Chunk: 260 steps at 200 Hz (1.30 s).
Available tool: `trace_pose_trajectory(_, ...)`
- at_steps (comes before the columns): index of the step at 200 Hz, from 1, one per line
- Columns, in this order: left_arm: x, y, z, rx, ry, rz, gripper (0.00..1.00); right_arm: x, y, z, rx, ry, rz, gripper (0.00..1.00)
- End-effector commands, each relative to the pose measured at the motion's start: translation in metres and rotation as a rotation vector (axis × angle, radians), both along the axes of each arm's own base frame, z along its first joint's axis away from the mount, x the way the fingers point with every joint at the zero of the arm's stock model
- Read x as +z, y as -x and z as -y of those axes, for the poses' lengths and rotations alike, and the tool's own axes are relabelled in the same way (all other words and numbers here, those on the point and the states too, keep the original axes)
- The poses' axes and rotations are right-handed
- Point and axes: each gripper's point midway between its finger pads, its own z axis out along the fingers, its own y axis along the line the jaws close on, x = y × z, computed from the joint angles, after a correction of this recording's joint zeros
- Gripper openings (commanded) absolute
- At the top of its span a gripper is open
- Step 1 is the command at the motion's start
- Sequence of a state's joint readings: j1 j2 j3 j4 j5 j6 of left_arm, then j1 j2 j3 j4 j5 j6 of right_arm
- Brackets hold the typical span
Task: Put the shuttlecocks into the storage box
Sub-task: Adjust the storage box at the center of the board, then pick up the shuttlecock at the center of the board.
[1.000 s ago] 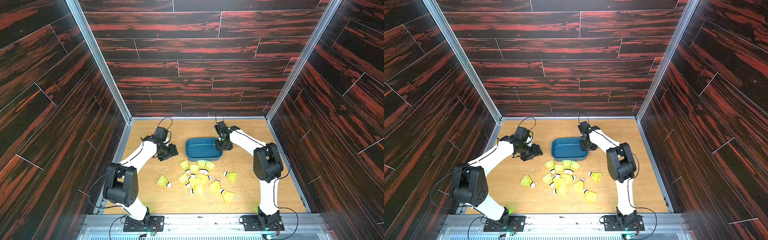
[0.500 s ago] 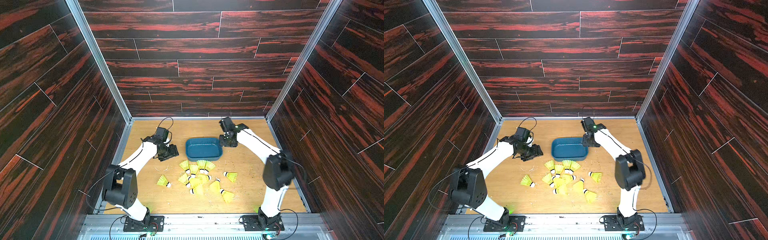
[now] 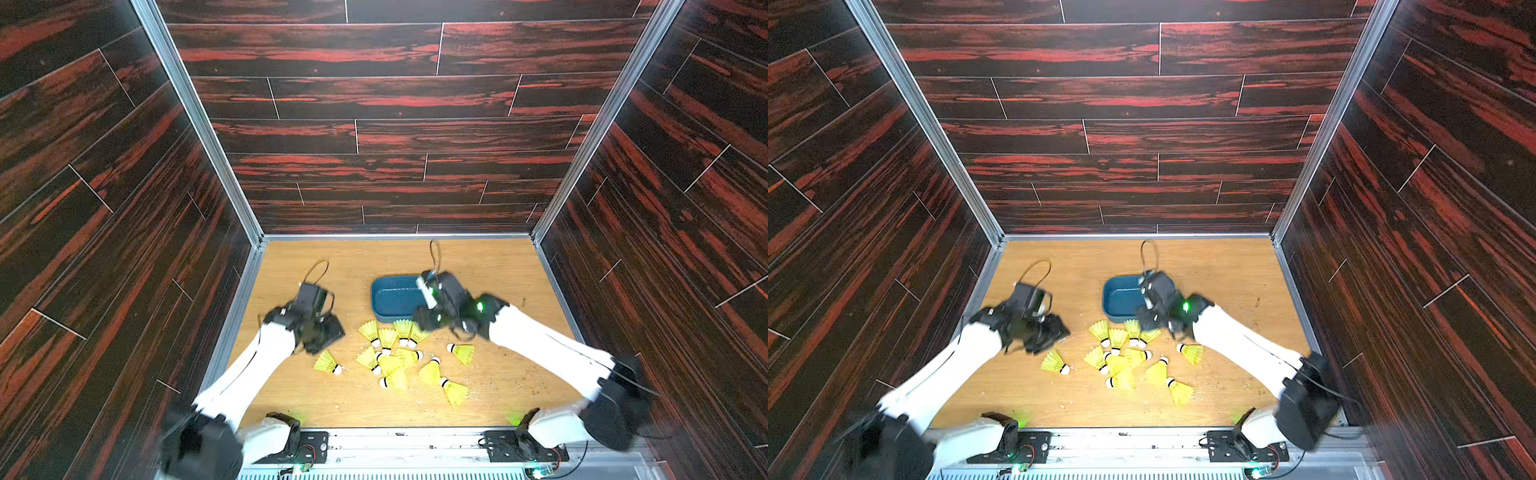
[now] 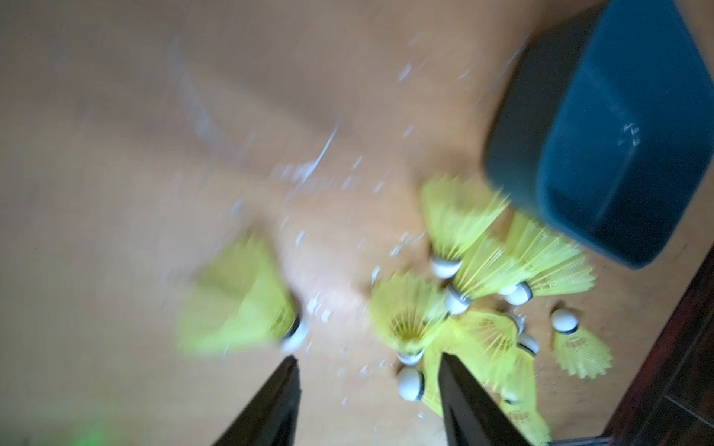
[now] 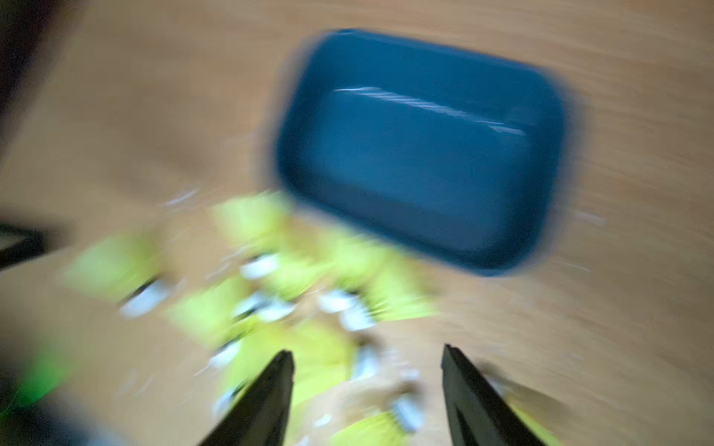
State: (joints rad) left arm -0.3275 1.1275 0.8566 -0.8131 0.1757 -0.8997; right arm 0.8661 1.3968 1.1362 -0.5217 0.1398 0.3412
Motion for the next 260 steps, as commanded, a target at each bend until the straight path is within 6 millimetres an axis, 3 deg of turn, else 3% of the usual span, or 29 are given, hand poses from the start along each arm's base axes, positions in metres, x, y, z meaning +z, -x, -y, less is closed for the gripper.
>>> trace_pose_trajectory(1, -0.012, 0.027, -0.009, 0.172, -0.008, -0.067, 0.58, 0.021, 0.040, -0.036, 0.237, -0.196, -0.001, 0.73)
trace_pose_trajectory(27, -0.025, 0.041, -0.007, 0.243, -0.002, -0.085, 0.58, 0.021, 0.071, -0.046, 0.363, -0.316, -0.073, 0.75)
trace_pose_trajectory(59, -0.041, 0.047, -0.006, 0.332, -0.003, -0.090, 0.57, 0.011, 0.090, -0.052, 0.439, -0.366, -0.148, 0.75)
trace_pose_trajectory(100, -0.056, 0.041, -0.009, 0.434, 0.004, -0.064, 0.57, -0.001, 0.085, -0.047, 0.402, -0.331, -0.141, 0.74)
trace_pose_trajectory(190, -0.098, 0.028, -0.008, 0.488, -0.048, -0.098, 0.56, -0.016, 0.075, -0.044, 0.345, -0.290, -0.146, 0.74)
trace_pose_trajectory(214, -0.107, 0.026, -0.008, 0.481, -0.065, -0.097, 0.50, -0.020, 0.072, -0.047, 0.331, -0.281, -0.159, 0.73)
trace_pose_trajectory(260, -0.117, 0.032, -0.012, 0.439, -0.118, -0.129, 0.26, -0.024, 0.069, -0.045, 0.317, -0.266, -0.158, 0.73)
